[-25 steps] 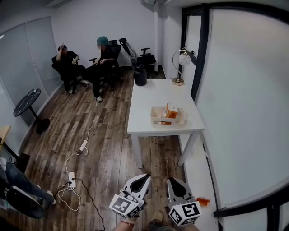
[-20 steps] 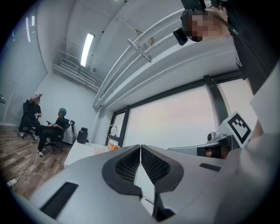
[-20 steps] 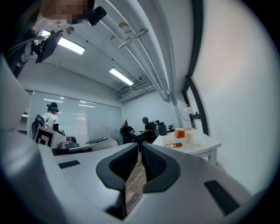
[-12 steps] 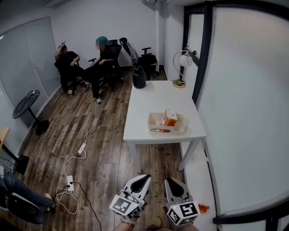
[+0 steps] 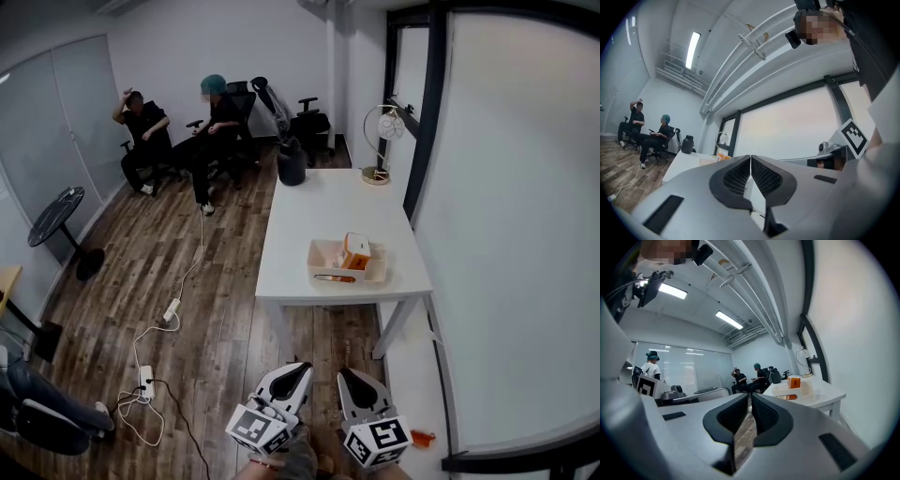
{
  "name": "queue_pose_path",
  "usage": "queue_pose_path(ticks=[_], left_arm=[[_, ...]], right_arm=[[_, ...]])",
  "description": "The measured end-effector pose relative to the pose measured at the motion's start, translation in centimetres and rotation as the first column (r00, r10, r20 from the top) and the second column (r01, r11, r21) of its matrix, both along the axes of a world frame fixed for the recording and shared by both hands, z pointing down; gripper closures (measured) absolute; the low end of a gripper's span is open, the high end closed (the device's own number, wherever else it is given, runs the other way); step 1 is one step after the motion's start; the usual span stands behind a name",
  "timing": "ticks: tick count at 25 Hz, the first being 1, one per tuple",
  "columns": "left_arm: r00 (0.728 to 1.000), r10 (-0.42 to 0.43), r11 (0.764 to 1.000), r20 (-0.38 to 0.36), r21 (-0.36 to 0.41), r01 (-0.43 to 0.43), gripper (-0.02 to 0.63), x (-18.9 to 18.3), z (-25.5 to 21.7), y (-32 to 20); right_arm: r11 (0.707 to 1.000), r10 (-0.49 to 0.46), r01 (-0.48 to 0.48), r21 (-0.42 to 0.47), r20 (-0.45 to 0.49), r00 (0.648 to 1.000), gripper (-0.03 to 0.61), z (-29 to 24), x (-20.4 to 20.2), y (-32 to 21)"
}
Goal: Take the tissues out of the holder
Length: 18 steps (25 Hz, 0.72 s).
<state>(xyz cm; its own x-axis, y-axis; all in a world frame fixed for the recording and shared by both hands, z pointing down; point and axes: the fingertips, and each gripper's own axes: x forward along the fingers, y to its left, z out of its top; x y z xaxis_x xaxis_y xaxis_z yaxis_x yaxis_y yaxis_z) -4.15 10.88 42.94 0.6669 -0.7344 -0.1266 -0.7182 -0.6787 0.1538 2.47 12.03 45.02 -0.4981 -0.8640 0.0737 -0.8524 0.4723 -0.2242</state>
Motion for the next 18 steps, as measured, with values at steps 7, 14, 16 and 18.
queue_pose_path(ticks=[7,14,16,18], left_arm=[[1.0,0.021,1.0,0.003,-0.01,-0.021,0.6,0.7,1.2,-3.9],[0.999,0.044,0.999,-0.003,-0.031,-0.044,0.6,1.6,0.7,-9.5],[0.999,0.05,0.998,-0.001,-0.037,-0.05,0.6,2.0,0.7,-11.2],[0.998,0.061,0.997,0.0,-0.041,-0.061,0.6,2.4,0.7,-12.9]], right_arm=[[1.0,-0.004,0.004,0.002,-0.031,1.0,0.571,0.3,0.1,-3.8],[1.0,0.014,-0.014,0.001,-0.041,0.999,0.571,-0.1,0.7,-9.0],[1.0,0.023,-0.023,-0.004,-0.039,0.999,0.571,0.0,1.0,-10.5],[0.999,0.031,-0.032,-0.011,-0.038,0.999,0.571,0.2,1.3,-12.2]])
